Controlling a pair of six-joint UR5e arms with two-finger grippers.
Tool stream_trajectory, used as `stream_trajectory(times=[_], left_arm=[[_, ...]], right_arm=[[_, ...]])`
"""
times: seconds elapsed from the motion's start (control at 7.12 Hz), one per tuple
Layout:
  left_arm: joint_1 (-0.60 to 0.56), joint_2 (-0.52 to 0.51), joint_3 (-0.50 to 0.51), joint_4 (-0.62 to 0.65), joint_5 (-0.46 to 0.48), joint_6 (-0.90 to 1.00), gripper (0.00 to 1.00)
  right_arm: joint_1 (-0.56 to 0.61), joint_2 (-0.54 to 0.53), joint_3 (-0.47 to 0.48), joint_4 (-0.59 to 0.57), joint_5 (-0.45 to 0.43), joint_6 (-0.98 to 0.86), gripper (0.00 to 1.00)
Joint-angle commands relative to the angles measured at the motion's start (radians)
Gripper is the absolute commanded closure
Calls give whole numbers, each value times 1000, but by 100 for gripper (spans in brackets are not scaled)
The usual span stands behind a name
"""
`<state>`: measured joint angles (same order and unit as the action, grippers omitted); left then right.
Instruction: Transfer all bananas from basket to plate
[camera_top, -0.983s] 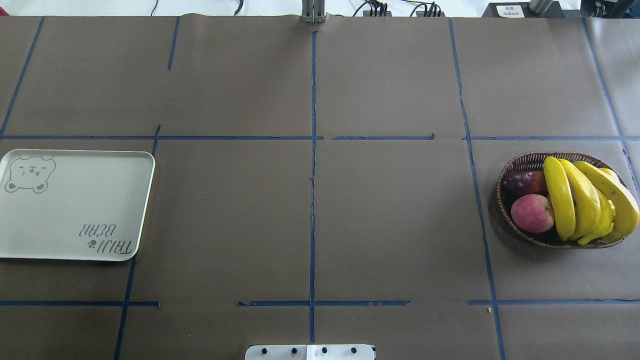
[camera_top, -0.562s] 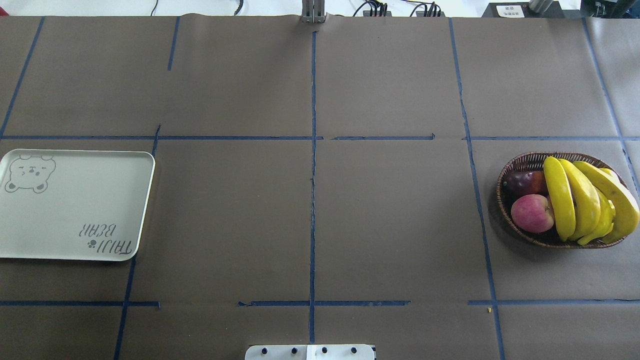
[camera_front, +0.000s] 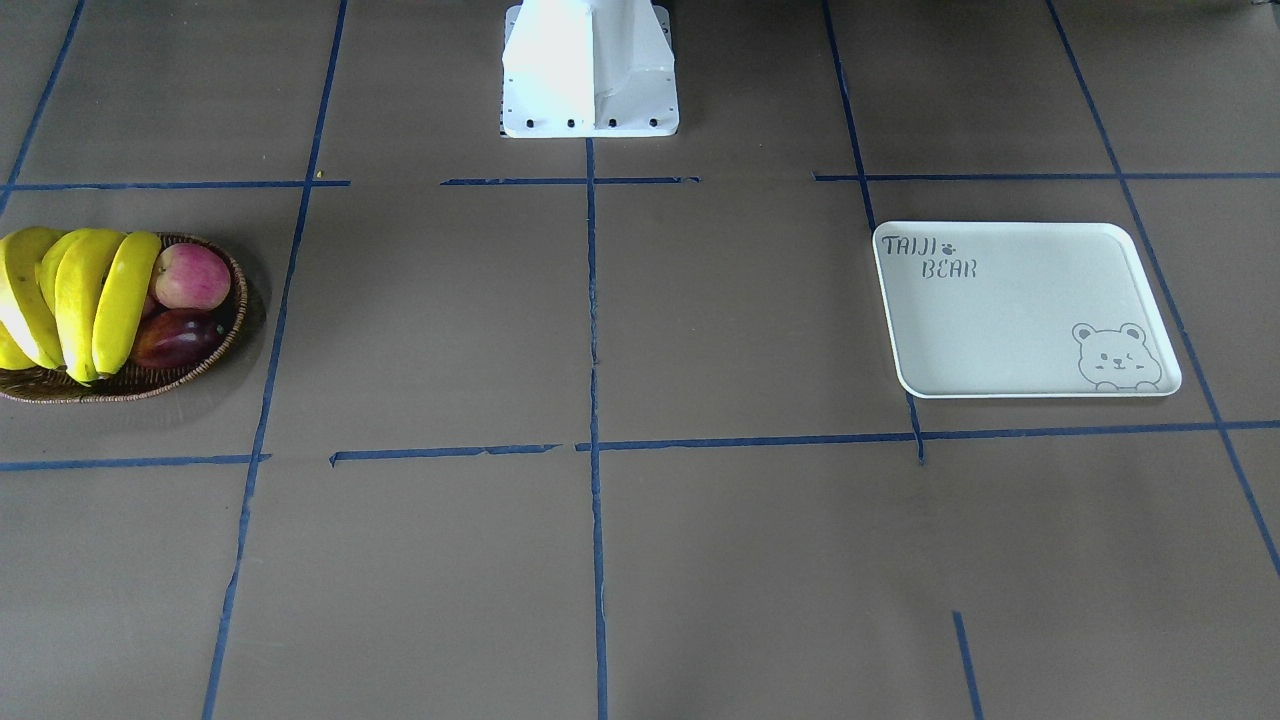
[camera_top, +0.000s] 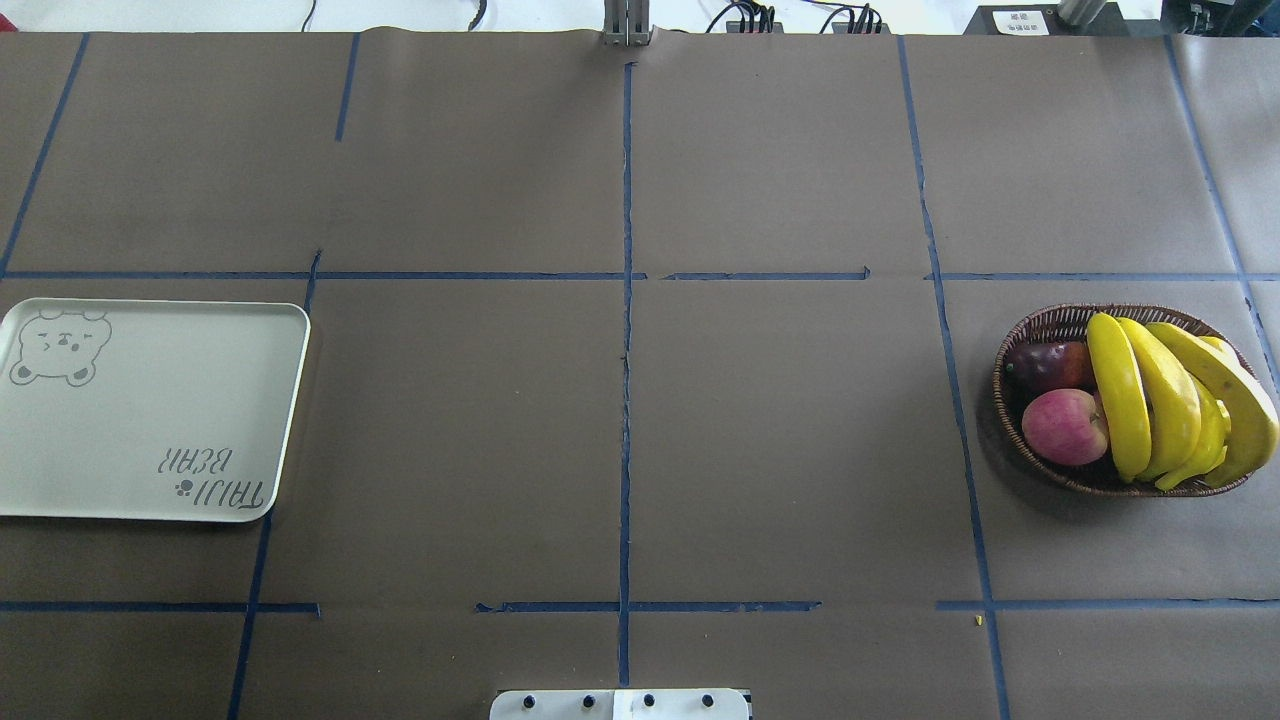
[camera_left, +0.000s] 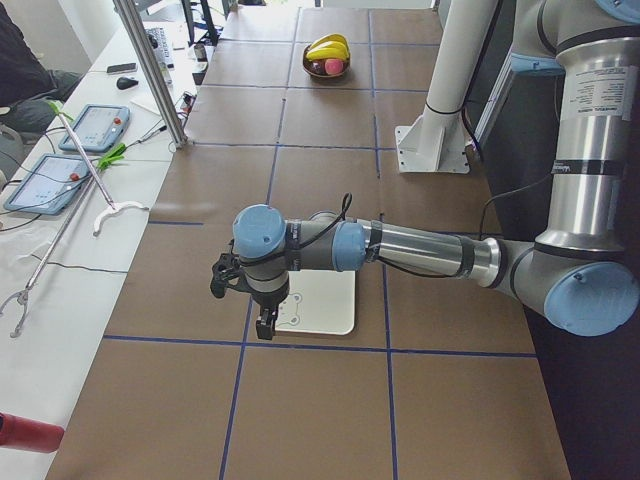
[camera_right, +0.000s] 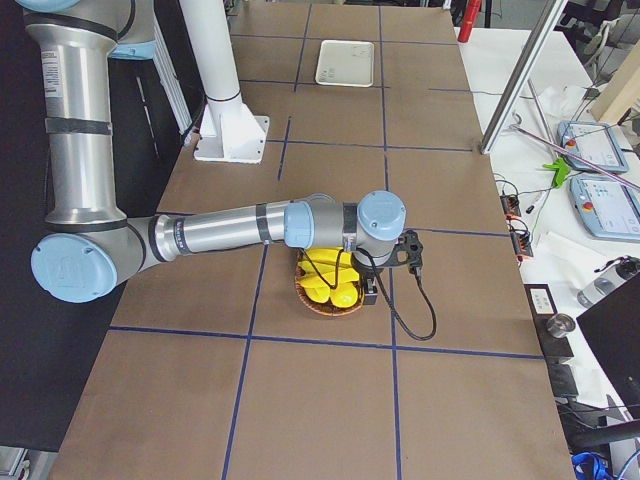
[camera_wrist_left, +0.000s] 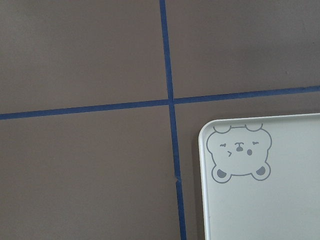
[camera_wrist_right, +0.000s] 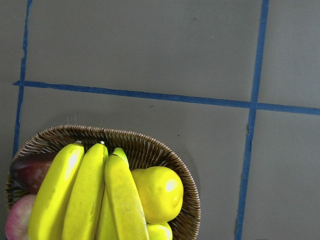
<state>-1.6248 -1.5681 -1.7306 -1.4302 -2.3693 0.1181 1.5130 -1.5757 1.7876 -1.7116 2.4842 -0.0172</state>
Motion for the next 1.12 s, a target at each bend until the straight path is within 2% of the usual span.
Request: stream_trajectory(times=[0.0, 0.14, 0.28, 0.42, 0.98], left_arm=[[-1, 6, -3, -3, -25, -27, 0], [-1, 6, -3, -19, -65, -62, 0], [-1, 10, 0, -33, -65, -64, 0], [0, 11, -1, -35, -65, -63, 0], [0, 13, -1, -53, -65, -77, 0]], right_arm=[[-80, -99, 70, 173, -4, 185, 1], [-101, -184, 70, 396, -11, 304, 1], [-162, -217, 66, 578, -45, 482, 1], [-215, -249, 53, 654, -54, 523, 1], [-273, -247, -16, 662, -44, 543, 1]])
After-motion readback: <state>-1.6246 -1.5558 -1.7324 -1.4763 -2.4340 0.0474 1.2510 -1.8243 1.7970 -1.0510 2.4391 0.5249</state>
